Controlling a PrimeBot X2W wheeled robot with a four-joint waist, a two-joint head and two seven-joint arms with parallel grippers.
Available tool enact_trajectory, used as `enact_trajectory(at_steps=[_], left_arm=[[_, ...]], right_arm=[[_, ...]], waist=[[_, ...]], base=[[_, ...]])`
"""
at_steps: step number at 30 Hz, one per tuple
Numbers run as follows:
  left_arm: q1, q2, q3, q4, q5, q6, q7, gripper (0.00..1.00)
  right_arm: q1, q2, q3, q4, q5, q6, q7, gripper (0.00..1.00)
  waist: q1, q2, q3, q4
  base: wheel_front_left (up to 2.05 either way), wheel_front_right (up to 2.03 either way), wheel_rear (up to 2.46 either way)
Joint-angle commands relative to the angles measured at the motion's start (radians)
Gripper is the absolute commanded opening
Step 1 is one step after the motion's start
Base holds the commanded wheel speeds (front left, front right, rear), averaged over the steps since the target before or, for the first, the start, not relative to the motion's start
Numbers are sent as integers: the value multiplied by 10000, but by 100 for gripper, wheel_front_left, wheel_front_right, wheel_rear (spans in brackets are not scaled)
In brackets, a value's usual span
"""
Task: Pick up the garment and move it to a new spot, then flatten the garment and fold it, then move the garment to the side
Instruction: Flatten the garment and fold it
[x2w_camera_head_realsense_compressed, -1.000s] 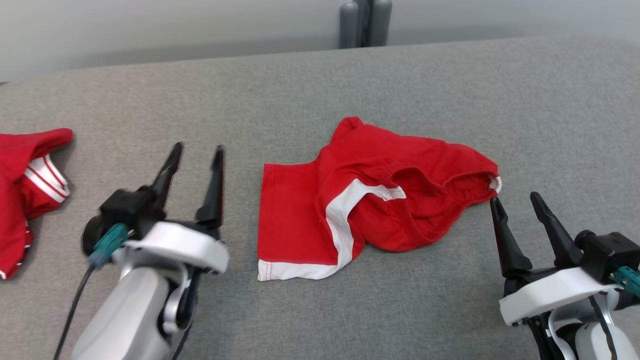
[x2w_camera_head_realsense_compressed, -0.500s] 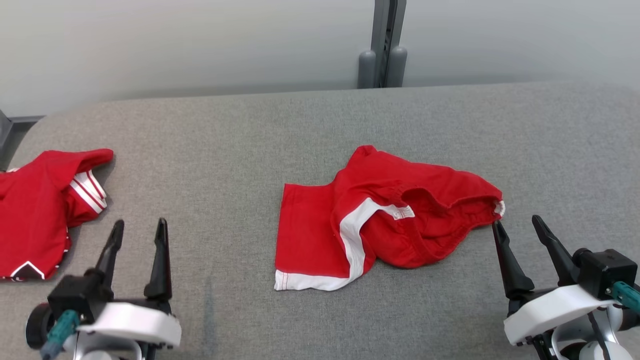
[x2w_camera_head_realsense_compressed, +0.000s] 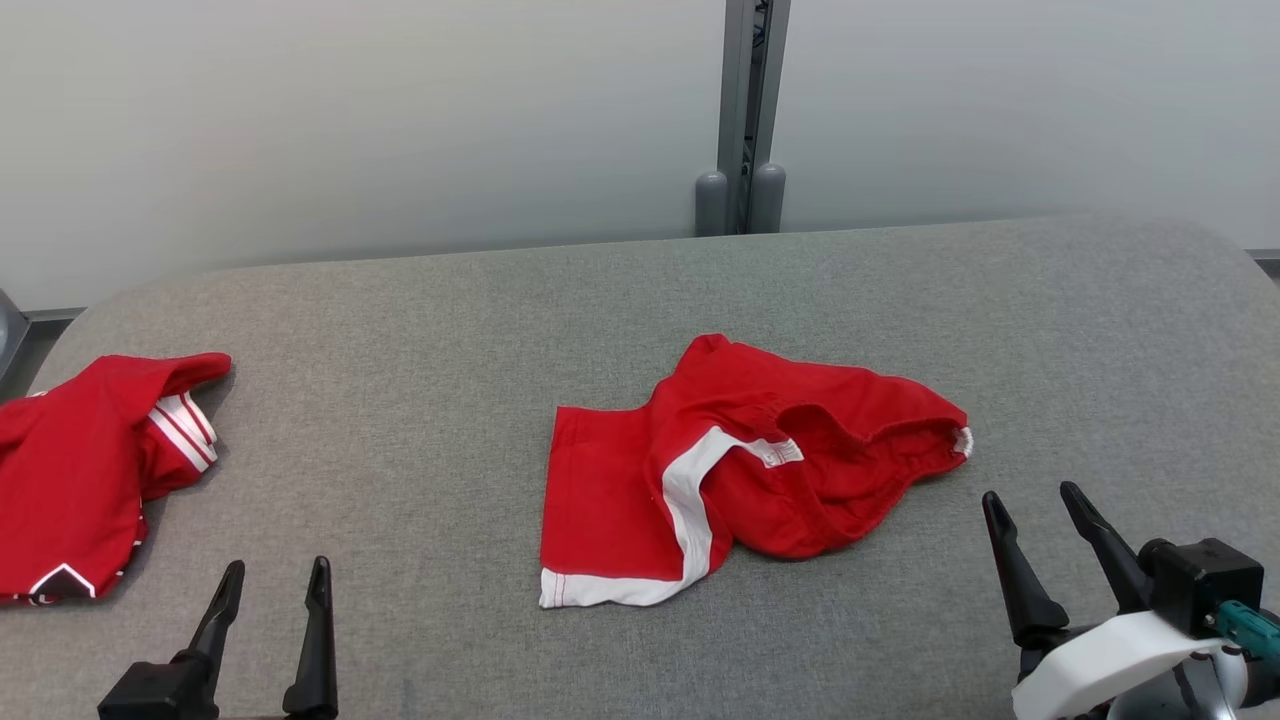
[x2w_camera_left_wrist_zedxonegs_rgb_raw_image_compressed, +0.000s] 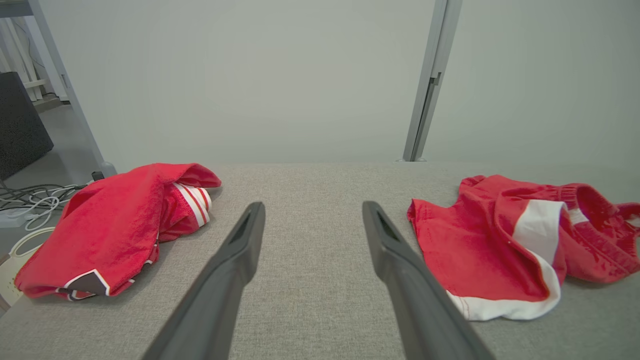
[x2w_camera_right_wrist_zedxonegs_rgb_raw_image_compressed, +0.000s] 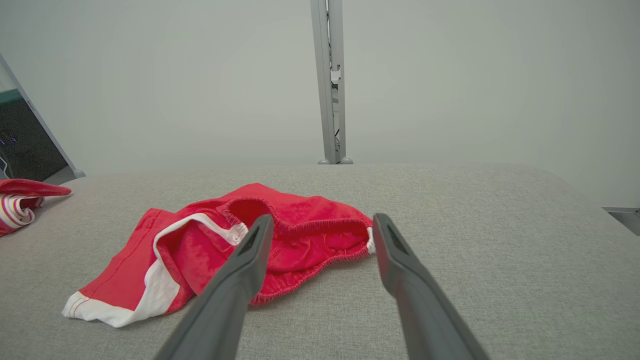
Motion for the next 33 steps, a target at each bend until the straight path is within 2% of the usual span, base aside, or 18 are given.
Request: enact_trajectory(at_steps=[1,11,24,28,33], left_arm=[[80,79,36,-75,-33,57,3,100],[137,108,-57,-334,-62,177,217,100],[-263,7,-333,-215,-13,14,244,100],[-731,-171,-727,-42,45,-289,355,100],[-1677,-635,-1569,899,-136,-1125,803,100]], right_arm=[[86,-53,-9,-47,0,1,16,100],[121,-80,-43,-202,-22,1,97,100],[39,-29,-89,-185,82,1,101,100],[-58,-17,-106,-250,52,1,84,100],[-286,-10,-50,-332,1,1,54,100]], waist=[[0,0,-11,-16],[0,0,-20,21],[0,0,26,169],[0,0,210,224],[0,0,647,175]], base=[[0,0,0],[0,0,0],[0,0,0],[0,0,0],[0,0,0]])
